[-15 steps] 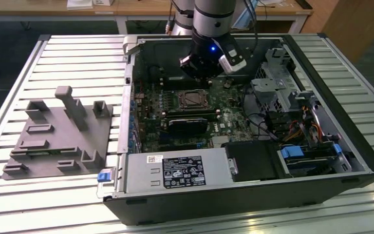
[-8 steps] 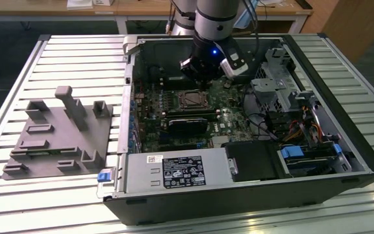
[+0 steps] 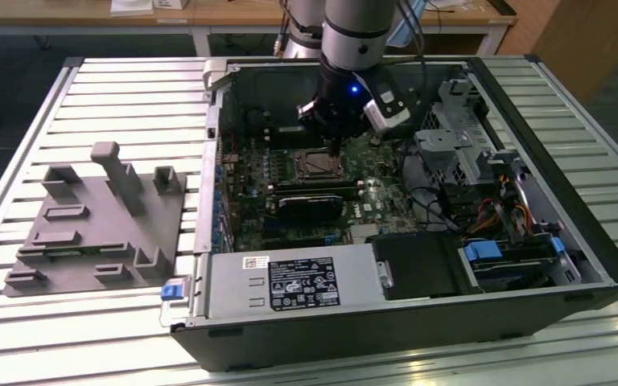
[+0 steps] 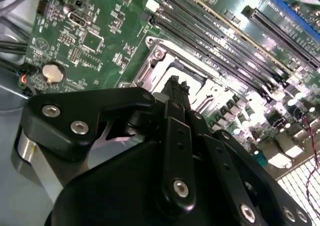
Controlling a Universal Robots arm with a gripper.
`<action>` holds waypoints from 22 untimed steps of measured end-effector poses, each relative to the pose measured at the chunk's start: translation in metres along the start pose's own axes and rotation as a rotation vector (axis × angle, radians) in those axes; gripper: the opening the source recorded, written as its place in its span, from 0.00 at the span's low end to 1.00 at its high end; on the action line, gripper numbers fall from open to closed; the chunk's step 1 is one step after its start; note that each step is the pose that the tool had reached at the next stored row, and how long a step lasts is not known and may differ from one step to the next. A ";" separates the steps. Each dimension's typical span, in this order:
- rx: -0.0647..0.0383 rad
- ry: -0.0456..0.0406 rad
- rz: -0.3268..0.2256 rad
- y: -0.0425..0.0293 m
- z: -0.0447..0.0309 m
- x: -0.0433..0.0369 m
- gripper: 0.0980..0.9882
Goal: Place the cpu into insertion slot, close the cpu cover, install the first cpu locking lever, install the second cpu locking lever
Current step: 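Install the second cpu locking lever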
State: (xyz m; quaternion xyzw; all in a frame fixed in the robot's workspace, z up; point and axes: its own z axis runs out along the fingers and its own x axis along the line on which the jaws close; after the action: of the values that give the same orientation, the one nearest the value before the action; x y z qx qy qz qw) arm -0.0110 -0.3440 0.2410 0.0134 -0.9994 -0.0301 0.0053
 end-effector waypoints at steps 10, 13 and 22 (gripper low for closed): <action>-0.008 -0.0003 0.000 -0.0186 0.0049 0.0019 0.01; -0.008 -0.0002 0.000 -0.0215 0.0055 0.0086 0.01; -0.015 -0.0004 -0.001 -0.0273 0.0078 0.0290 0.01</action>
State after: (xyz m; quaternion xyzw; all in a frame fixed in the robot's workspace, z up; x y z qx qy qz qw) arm -0.0393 -0.3715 0.2319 0.0136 -0.9992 -0.0378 0.0052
